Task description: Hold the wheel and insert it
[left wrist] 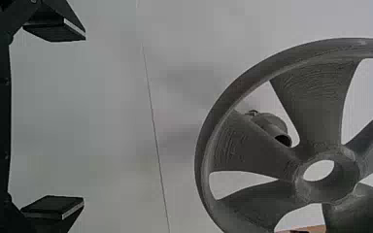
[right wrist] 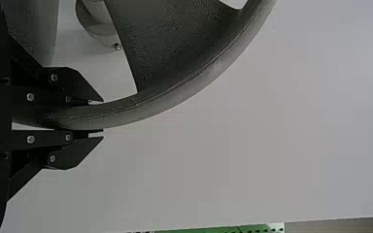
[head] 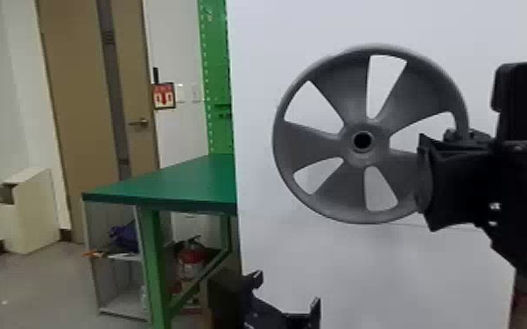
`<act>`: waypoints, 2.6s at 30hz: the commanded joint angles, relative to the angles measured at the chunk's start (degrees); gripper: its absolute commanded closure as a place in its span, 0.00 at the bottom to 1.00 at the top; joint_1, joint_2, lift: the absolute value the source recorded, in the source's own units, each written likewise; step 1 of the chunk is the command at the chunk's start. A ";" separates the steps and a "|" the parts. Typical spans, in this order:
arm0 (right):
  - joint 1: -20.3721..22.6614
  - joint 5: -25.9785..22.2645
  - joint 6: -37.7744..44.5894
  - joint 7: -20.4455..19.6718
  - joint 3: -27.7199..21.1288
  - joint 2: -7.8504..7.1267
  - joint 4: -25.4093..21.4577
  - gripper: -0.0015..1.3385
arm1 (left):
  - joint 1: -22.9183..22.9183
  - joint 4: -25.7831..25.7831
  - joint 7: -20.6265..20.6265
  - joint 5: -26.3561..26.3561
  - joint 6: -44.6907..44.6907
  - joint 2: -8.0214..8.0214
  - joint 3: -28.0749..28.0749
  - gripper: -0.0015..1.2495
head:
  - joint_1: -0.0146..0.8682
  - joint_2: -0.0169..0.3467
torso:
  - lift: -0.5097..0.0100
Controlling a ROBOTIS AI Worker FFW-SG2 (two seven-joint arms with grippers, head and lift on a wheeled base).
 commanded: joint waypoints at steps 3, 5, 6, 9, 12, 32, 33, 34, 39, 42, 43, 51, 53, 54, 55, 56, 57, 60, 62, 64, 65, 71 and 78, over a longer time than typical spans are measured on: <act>-0.64 -0.17 -0.38 0.00 0.19 0.05 0.27 0.81 | -0.13 0.03 0.00 0.09 0.00 0.01 -0.13 0.07 | 0.22 0.98 | 0.04; -0.73 -0.26 -0.47 0.00 0.28 0.05 0.53 0.81 | -0.13 0.12 0.00 0.09 0.00 0.01 -0.13 0.07 | 0.22 0.98 | 0.04; -0.81 -0.26 -0.64 0.00 0.28 0.05 0.53 0.81 | -0.13 0.12 0.00 0.09 0.00 0.01 -0.22 0.07 | 0.22 0.98 | 0.04; -0.90 -0.26 -0.73 0.00 0.28 0.05 0.79 0.81 | -0.13 0.12 0.00 0.18 0.09 0.10 -0.22 0.07 | 0.22 0.98 | 0.04; -1.08 -0.26 -0.82 0.00 0.28 0.05 1.15 0.81 | -0.13 0.12 0.00 0.18 0.09 0.10 -0.31 0.07 | 0.22 0.98 | 0.04; -0.73 -0.79 -1.52 0.00 -0.16 0.05 1.32 0.81 | -0.57 0.29 0.27 0.44 0.44 0.45 -1.10 0.07 | 0.22 0.99 | 0.04; -0.73 -0.79 -1.43 0.00 -0.16 0.05 1.32 0.81 | -0.57 0.29 0.27 0.44 0.44 0.45 -1.19 0.07 | 0.22 0.99 | 0.04; -0.81 -0.70 -1.43 0.00 -0.25 0.05 1.32 0.81 | -0.57 0.38 0.27 0.53 0.35 0.45 -1.28 0.07 | 0.22 0.99 | 0.04; -0.99 0.09 -1.34 0.00 -0.51 0.05 1.59 0.81 | -0.75 0.47 0.35 0.53 0.44 0.45 -1.45 0.07 | 0.22 1.00 | 0.04; -1.25 0.27 -1.34 0.00 -0.69 0.05 2.20 0.81 | -0.75 0.56 0.35 0.53 0.35 0.45 -1.54 0.07 | 0.22 1.00 | 0.04; -1.34 0.27 -1.43 0.00 -0.69 0.05 2.38 0.81 | -0.75 0.56 0.35 0.53 0.44 0.45 -1.54 0.07 | 0.22 1.00 | 0.04; -2.22 -0.17 -2.49 0.00 -0.86 0.05 4.75 0.81 | -0.84 0.56 0.35 0.62 0.35 0.54 -1.63 0.07 | 0.22 1.00 | 0.04; -2.40 -0.43 -2.49 0.00 -0.95 0.05 5.28 0.81 | -0.84 0.65 0.35 0.62 0.44 0.54 -1.63 0.07 | 0.22 1.00 | 0.04; -2.48 -0.43 -2.49 0.00 -0.95 0.05 5.45 0.81 | -0.84 0.65 0.35 0.53 0.44 0.54 -1.72 0.07 | 0.22 1.00 | 0.04; -2.57 -0.43 -2.40 0.00 -0.95 0.05 5.63 0.81 | -0.84 0.65 0.35 0.62 0.44 0.63 -1.72 0.07 | 0.22 0.99 | 0.04; -2.66 -0.52 -2.31 0.00 -1.12 0.05 5.72 0.81 | -0.84 0.65 0.35 0.62 0.44 0.63 -1.72 0.07 | 0.22 1.00 | 0.04; -2.75 -0.61 -2.22 0.00 -1.21 0.05 5.72 0.81 | -0.84 0.73 0.35 0.62 0.35 0.63 -1.80 0.07 | 0.22 1.00 | 0.04; -3.36 -1.40 -1.87 -0.18 -1.65 0.05 5.89 0.81 | -0.84 0.82 0.35 0.53 0.44 0.71 -1.89 0.07 | 0.22 1.00 | 0.04; -3.71 -2.28 -1.52 -0.79 -1.92 0.05 6.07 0.81 | -1.01 0.91 0.35 0.53 0.44 0.89 -2.07 0.07 | 0.22 1.00 | 0.04; -4.24 -2.72 -0.82 -1.14 -2.09 0.05 6.07 0.81 | -1.01 0.91 0.35 0.53 0.35 1.07 -2.24 0.07 | 0.22 1.00 | 0.04; -4.51 -3.07 -0.11 -1.41 -2.36 0.05 6.07 0.81 | -1.01 1.00 0.44 0.53 0.44 1.15 -2.24 0.07 | 0.22 1.00 | 0.04; -5.30 -5.18 2.17 -2.55 -2.88 0.05 6.16 0.83 | -0.92 1.09 0.53 0.44 0.44 1.24 -2.51 0.07 | 0.22 1.00 | 0.04; -5.47 -6.32 3.67 -2.99 -2.44 0.05 6.33 0.83 | -0.84 1.09 0.79 0.44 0.44 1.33 -2.51 0.07 | 0.22 1.00 | 0.04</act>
